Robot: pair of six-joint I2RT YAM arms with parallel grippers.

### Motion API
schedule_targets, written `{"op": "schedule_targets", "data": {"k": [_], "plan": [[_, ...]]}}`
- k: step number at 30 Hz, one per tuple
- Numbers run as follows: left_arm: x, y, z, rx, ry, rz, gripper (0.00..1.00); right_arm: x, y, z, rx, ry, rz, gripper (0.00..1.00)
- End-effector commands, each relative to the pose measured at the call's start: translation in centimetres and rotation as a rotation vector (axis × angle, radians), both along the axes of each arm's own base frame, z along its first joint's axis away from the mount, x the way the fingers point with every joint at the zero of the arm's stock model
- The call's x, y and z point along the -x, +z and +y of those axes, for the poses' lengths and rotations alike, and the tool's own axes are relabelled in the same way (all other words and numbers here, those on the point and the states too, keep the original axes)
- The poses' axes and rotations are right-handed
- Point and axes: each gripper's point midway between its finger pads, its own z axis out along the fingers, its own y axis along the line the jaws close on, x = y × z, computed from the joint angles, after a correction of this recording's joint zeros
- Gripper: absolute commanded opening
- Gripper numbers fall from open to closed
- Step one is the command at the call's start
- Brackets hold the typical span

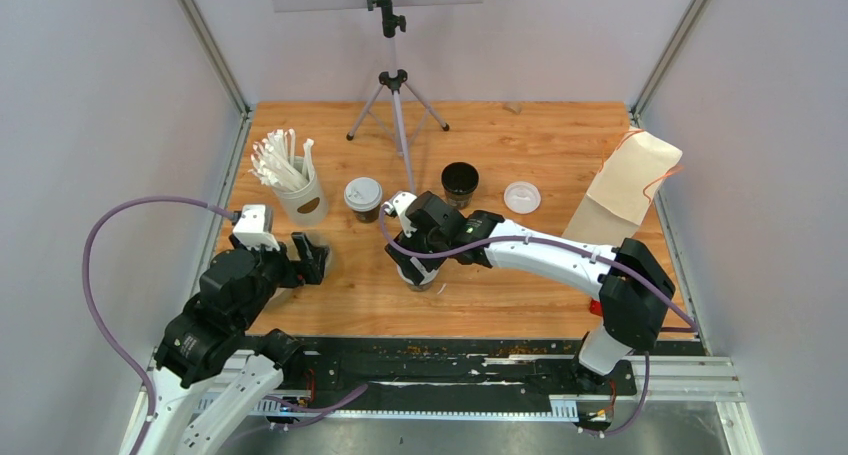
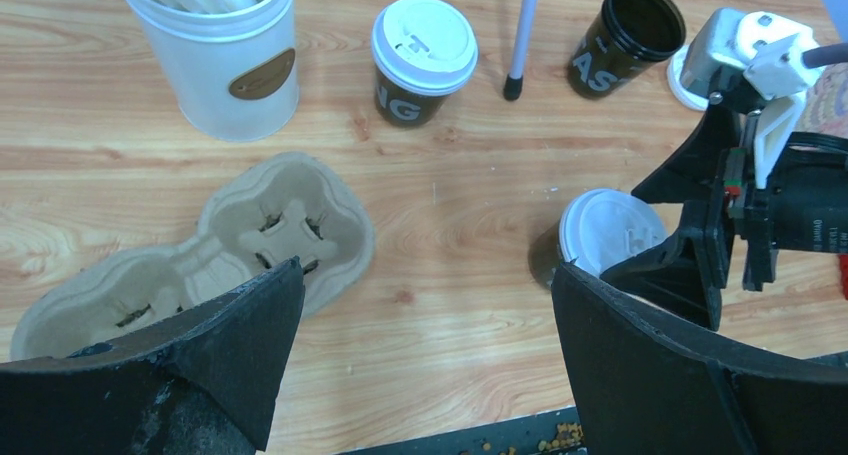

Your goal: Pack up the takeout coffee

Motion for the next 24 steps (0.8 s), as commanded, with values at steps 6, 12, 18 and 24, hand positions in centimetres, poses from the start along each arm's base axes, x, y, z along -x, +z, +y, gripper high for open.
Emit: {"op": "schedule_targets", "data": {"k": [6, 12, 18, 24], "plan": [[-0.3, 0.2, 0.3, -0.005, 0.021, -0.009, 1.00, -0.7, 1.3, 0.8, -0.020, 0.012, -0.043, 0.76], [-0.3, -0.1, 0.3, -0.005, 0.023, 0.000, 1.00, -1.3, 1.6, 0.7, -0.011, 0.003, -0.068, 0.75], [-0.3, -0.2, 0.3, -0.006, 0.027, 0.001, 1.00, -3.6, 2.3, 0.0, -0.018, -0.036, -0.097, 0.75], [-0.3, -0.2, 0.4, -0.010, 0.028, 0.002, 1.00, -6.7, 1.9, -1.0, -0.030, -0.092, -0.083, 0.74]]}}
